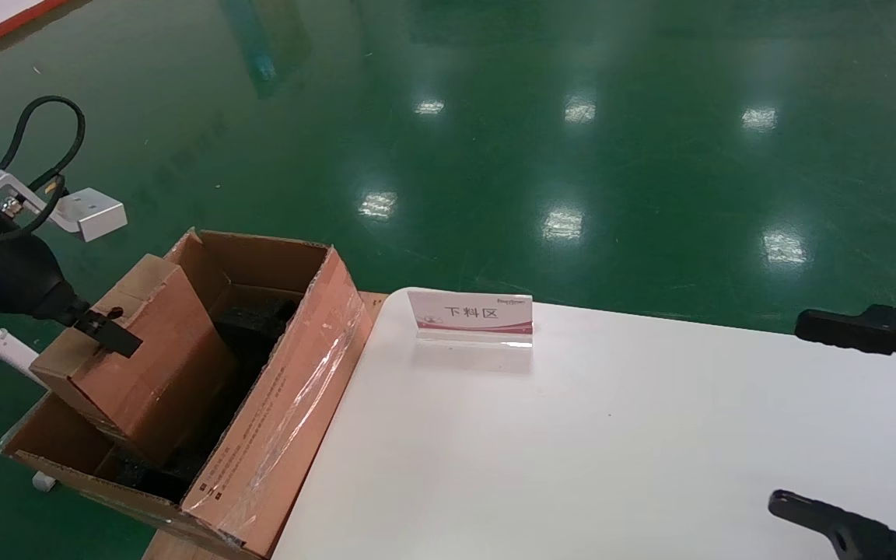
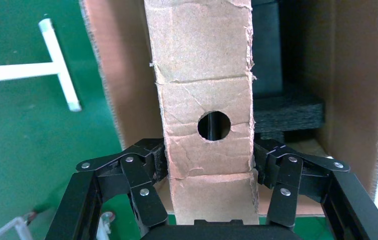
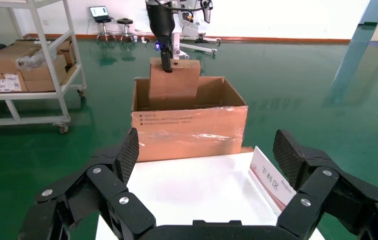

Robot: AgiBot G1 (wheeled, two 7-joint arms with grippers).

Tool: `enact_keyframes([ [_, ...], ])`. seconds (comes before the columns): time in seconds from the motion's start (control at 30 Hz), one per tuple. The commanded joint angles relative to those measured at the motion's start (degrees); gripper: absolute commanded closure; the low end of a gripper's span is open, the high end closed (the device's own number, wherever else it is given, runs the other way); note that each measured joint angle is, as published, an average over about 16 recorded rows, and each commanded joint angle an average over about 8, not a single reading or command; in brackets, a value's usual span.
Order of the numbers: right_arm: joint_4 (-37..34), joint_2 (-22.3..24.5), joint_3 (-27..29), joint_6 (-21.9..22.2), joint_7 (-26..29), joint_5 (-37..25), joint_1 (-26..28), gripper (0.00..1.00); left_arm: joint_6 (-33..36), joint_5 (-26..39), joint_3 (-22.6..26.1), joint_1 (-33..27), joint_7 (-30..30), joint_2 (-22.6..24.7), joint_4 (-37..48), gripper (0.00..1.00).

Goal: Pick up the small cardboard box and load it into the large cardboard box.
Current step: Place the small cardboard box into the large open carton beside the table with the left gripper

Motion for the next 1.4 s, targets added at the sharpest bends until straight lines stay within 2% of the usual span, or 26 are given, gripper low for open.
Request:
enact_keyframes([
  [0.03,0.0,0.0,-0.01,0.0,0.0,0.0,0.0,0.0,-0.43,0.68,0.28,0.11,-1.14,-0.31,-1.1,1.0],
  [0.73,0.0,0.03,-0.08,0.03,-0.04,0.05,0.02,0.0,-5.18,5.46,1.97,2.16,-10.0,-2.05,-8.22,1.0],
  [1.4,0.0,0.06,-0.14,0.06,-0.07,0.1,0.03,0.0,-10.86,6.44,2.2,5.28,-12.81,-2.59,-9.44,1.0],
])
